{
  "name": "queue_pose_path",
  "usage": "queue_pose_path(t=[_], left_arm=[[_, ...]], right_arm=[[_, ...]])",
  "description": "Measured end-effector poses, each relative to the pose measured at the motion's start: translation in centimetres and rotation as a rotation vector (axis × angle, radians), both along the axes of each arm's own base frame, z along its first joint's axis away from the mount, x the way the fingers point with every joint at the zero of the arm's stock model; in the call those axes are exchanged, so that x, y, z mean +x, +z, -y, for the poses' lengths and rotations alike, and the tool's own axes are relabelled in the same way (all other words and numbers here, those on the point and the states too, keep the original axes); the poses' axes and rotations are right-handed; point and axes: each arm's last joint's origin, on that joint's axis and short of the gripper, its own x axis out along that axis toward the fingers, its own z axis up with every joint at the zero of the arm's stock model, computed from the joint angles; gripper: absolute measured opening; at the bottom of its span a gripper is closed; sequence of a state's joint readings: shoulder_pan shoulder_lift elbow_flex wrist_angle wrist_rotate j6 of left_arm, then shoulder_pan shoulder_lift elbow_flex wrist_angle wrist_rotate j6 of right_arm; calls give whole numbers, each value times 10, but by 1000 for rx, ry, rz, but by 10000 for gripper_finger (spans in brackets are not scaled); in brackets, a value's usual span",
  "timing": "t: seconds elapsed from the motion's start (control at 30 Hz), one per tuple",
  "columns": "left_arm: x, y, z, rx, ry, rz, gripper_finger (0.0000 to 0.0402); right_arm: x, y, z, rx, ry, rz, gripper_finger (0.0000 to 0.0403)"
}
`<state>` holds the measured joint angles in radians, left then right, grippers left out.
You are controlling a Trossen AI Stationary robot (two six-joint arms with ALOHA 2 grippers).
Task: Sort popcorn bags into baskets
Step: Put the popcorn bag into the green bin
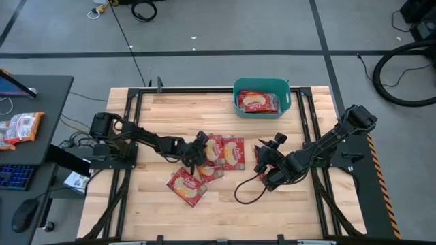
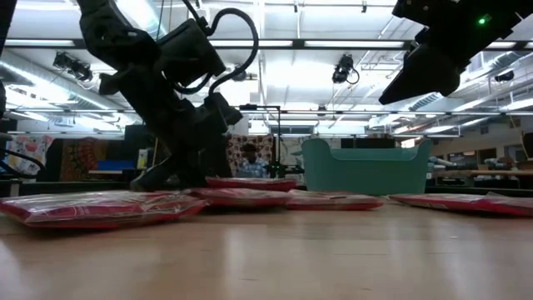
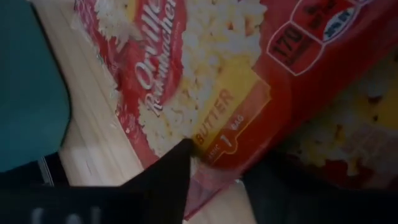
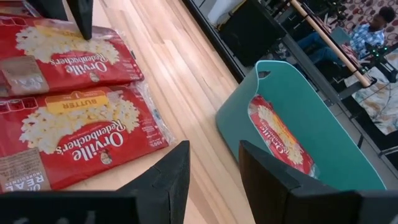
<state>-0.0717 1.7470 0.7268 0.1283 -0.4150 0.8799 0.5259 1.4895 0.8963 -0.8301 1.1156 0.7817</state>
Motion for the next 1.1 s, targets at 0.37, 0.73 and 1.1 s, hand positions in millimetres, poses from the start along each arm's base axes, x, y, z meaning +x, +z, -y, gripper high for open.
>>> queue_pose_path(t=[0.37, 0.73, 1.1], left_arm=[[5, 41, 3, -133, 182, 126, 18], [21, 79, 5, -343, 397, 154, 13], [21, 86, 9, -400, 472, 167, 14]], right_arm=[[17, 3, -10, -79, 107, 18, 142], [72, 8, -26, -119, 417, 70, 162], [92, 3, 5, -2, 536, 45, 225]])
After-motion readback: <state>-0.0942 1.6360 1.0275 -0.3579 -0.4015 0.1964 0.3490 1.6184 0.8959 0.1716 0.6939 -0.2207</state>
